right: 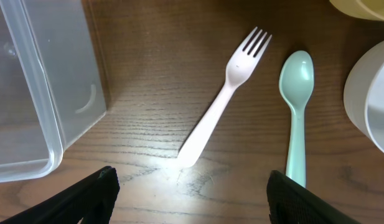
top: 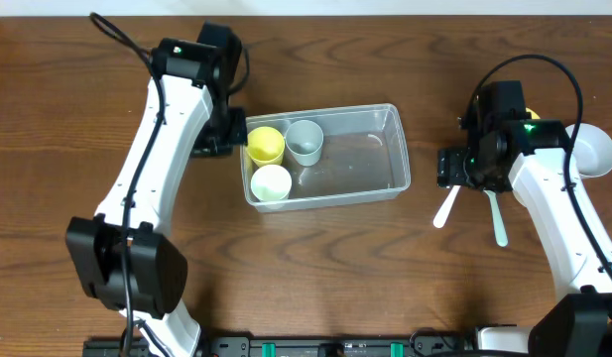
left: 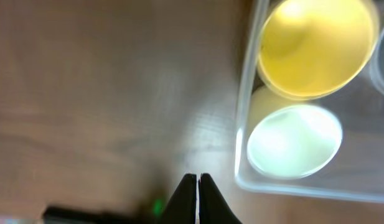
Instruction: Pack container
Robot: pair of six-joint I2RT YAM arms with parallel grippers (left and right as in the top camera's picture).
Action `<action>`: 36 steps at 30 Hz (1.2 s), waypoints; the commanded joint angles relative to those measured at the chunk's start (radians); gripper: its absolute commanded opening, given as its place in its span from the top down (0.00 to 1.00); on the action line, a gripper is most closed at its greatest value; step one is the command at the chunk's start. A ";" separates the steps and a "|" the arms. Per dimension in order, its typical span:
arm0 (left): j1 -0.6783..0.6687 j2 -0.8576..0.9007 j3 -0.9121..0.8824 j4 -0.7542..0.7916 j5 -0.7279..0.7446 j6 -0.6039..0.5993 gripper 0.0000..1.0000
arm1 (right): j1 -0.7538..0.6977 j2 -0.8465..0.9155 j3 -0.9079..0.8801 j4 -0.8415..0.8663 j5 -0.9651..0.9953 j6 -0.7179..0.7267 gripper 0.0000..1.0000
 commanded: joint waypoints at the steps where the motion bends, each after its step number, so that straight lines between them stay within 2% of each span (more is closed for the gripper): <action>1: -0.012 -0.064 0.010 -0.016 0.014 -0.026 0.94 | -0.006 0.001 0.015 0.003 0.005 -0.019 0.22; 10: -0.164 -0.278 -0.046 -0.041 0.013 -0.027 0.94 | -0.006 0.001 0.015 0.002 0.005 -0.019 0.22; 13: -0.228 -0.385 -0.185 0.018 0.013 -0.065 0.94 | -0.006 0.001 0.015 0.002 0.005 -0.019 0.21; 19: -0.309 -0.526 -0.534 0.239 0.024 -0.116 0.94 | -0.008 0.001 0.015 0.003 0.005 -0.019 0.21; 26: -0.319 -0.481 -0.760 0.431 0.025 -0.119 0.94 | -0.008 0.001 0.015 0.002 0.006 -0.019 0.21; 36: -0.319 -0.353 -0.769 0.590 0.024 -0.093 0.94 | -0.008 0.001 0.015 -0.002 0.006 -0.019 0.21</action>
